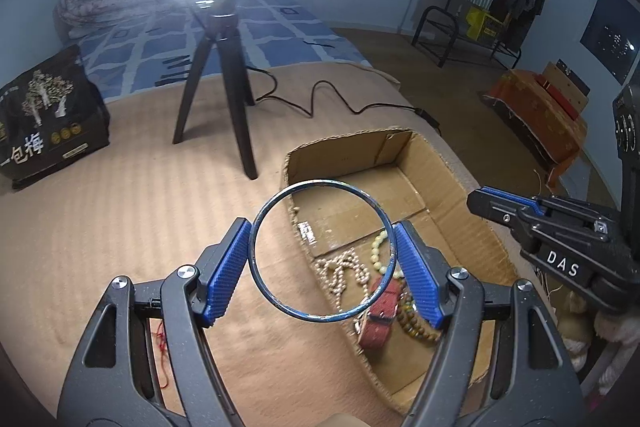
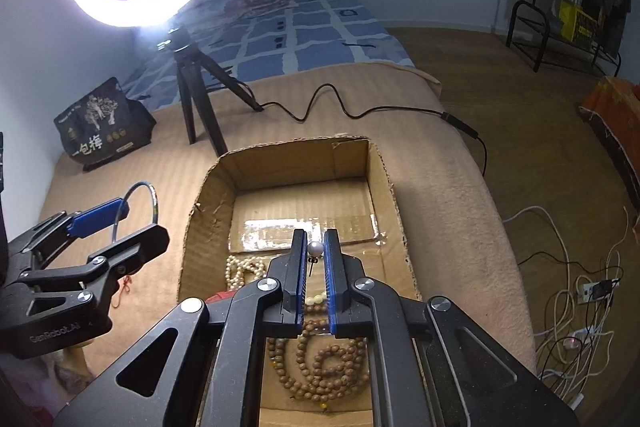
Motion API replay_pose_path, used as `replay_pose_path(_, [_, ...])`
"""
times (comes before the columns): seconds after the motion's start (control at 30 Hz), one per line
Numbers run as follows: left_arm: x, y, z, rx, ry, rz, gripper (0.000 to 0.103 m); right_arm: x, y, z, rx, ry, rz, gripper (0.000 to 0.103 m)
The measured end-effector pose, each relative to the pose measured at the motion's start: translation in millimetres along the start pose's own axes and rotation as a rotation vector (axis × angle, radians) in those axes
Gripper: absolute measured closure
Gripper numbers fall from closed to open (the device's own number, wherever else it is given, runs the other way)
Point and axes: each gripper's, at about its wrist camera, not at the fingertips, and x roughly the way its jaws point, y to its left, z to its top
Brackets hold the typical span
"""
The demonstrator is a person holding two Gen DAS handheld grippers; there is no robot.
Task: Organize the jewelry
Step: 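Carry bangle in left tool and pearl earring in right tool over box, then open left tool dropping bangle while right tool releases earring into box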
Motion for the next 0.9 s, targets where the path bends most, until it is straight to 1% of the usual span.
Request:
replay_pose_path(0.27, [4.1,-9.9,5.2,0.017,-0.008,-0.014,0.028,0.9,-5.5,0.6,0.016,-0.002,-0.004,0.096])
replay_pose_path(0.3, [4.0,-10.1,5.5,0.016,-0.010,-0.018,0.028,0.8,-5.5,0.8,0.017,0.000,-0.008,0.095])
replay_pose_path(0.33, [3.9,-10.5,6.0,0.016,-0.012,-0.025,0.028,0.8,-6.1,1.2,0.017,0.000,-0.010,0.082])
replay_pose_path(0.37, [4.2,-10.6,6.3,0.018,-0.014,-0.030,0.027,0.5,-6.1,1.3,0.020,-0.002,-0.010,0.073])
replay_pose_path(0.4, [4.2,-10.7,6.4,0.018,-0.015,-0.032,0.027,0.1,-6.4,1.4,0.025,-0.007,-0.012,0.053])
replay_pose_path(0.43, [4.8,-10.4,6.6,0.018,-0.011,-0.036,0.024,-1.3,-7.2,1.5,0.031,-0.017,-0.017,0.040])
replay_pose_path(0.47, [5.2,-10.4,6.9,0.017,-0.006,-0.038,0.023,-2.2,-8.0,1.6,0.036,-0.025,-0.023,0.037])
replay_pose_path(0.53, [6.1,-9.2,7.4,0.011,0.001,-0.035,0.022,-3.5,-10.0,2.8,0.045,-0.033,-0.032,0.036])
replay_pose_path(0.7, [4.8,-3.5,5.3,0.000,0.005,-0.019,0.022,-3.8,-15.4,4.4,0.078,-0.035,-0.019,0.036])
replay_pose_path(0.9, [3.4,3.6,1.0,-0.008,0.009,-0.005,0.022,-3.6,-14.1,4.5,0.076,-0.034,-0.020,0.036])
